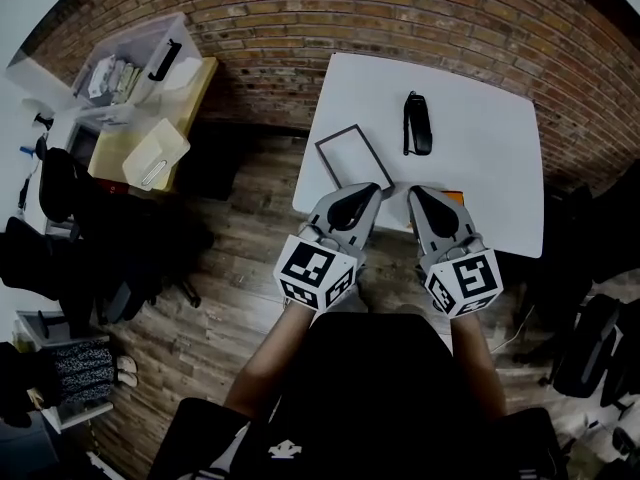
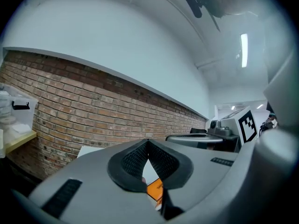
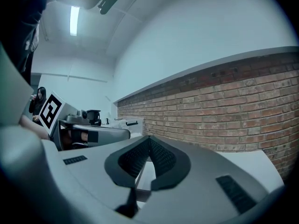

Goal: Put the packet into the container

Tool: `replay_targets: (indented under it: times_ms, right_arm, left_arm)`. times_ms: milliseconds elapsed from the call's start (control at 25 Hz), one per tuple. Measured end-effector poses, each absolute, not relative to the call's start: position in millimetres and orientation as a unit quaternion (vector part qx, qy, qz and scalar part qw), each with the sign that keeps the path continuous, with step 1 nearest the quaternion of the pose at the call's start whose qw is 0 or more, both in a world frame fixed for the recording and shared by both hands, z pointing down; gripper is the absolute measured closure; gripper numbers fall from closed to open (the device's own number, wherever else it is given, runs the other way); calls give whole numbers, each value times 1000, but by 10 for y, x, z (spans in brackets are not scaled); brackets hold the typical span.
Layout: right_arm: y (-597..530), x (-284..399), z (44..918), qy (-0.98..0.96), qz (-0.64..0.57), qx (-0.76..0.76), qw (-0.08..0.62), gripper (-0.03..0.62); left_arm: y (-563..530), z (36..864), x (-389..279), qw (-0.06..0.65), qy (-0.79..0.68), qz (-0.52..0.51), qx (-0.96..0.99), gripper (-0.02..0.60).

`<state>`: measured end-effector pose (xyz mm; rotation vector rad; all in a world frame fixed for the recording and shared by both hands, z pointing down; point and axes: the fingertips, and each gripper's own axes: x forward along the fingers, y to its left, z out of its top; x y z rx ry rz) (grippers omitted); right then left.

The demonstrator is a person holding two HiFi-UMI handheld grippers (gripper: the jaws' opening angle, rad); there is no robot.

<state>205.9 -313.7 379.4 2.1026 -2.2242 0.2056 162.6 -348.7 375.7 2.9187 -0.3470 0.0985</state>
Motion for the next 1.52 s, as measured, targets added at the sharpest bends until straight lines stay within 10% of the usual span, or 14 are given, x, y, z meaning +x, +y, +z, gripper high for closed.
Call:
replay_targets:
  times_ms: [720,1160,1520]
  right_arm:
    - [-3310,2588,4043,-733,84,671,71,589]
    - [-3238,2951,4806,-772,103,566,270,586]
    - [-2918,2993,5725,-784,122,365,488,216]
  left_arm:
    - [-3716,3921,2086,109,-116,53,986,575]
    - [-3896,3948,2397,95,-131,58,985,575]
    - [-4023,3965,2328,95,-167,62,979,575]
